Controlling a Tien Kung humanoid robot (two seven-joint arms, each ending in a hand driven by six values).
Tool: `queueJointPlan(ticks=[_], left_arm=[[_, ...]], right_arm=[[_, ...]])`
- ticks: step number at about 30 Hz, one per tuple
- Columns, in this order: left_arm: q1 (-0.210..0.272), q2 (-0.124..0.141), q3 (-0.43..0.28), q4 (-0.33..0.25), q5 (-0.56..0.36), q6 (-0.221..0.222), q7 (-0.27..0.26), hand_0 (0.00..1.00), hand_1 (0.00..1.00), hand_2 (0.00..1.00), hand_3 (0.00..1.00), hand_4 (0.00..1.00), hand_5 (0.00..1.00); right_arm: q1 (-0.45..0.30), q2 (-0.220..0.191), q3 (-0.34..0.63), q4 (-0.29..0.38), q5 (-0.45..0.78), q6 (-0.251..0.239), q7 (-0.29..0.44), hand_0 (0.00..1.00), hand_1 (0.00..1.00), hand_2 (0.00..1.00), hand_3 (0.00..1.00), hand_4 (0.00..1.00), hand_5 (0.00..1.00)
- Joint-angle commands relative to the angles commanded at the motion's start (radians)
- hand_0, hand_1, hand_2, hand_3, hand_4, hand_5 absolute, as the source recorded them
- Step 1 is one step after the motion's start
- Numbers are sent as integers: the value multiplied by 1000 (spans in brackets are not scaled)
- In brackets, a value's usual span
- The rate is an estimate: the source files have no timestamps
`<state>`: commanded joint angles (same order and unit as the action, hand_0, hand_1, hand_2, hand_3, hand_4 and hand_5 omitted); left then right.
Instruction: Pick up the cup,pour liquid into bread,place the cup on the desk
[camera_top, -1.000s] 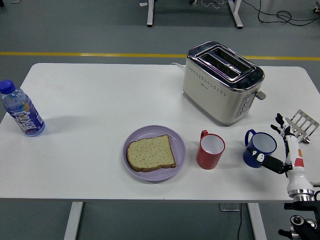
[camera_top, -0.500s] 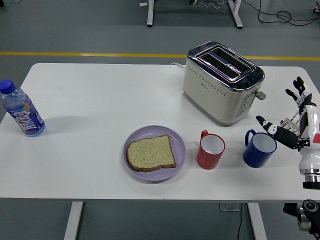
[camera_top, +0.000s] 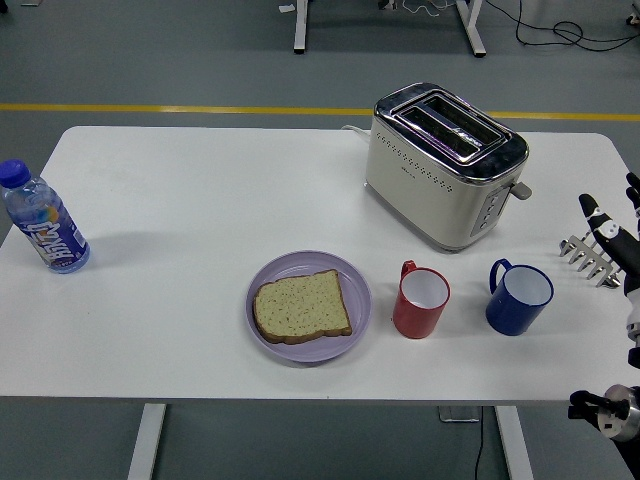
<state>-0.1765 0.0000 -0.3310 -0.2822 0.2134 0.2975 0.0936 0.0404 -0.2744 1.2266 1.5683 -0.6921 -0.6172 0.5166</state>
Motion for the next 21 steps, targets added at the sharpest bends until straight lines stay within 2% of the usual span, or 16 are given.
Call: queueJointPlan(ticks=[2,3,7,11,13,15,19,21], left_arm=[[0,0,-1,0,1,0,1,679,683,698,542,251,998],[0,0,-1,0,1,0,1,679,683,698,542,251,998],[-1,0,-9,-1,15,0,7,679,683,698,542,251,998],[-1,0,-9,-1,14,0,7,679,683,698,542,251,998],[-2,0,-9,-1,15,-1,7,679,683,698,542,251,998],[-3,0,-9,-1,16,-1,7,679,683,698,542,251,998],[-4,0,-9,-1,16,-2,7,679,683,698,542,251,998],[-4,0,-9,-1,16,-2,7,679,683,698,542,251,998]], right_arm=[[0,4,3,-2,87,10,-7,805,710,769,754,899,143],[0,5,4,-3,128,-7,-32,697,583,628,607,777,129],[-4,15,15,-16,236,-19,-67,697,583,628,607,777,129],[-9,27,38,-35,257,21,-88,668,554,607,581,747,101],[-9,32,54,-49,240,72,-126,668,554,607,581,747,101],[-5,34,74,-78,210,147,-192,666,557,610,584,739,82],[-1,39,95,-113,192,261,-255,666,557,610,584,739,82],[1,41,102,-128,196,295,-265,667,564,613,591,723,57]])
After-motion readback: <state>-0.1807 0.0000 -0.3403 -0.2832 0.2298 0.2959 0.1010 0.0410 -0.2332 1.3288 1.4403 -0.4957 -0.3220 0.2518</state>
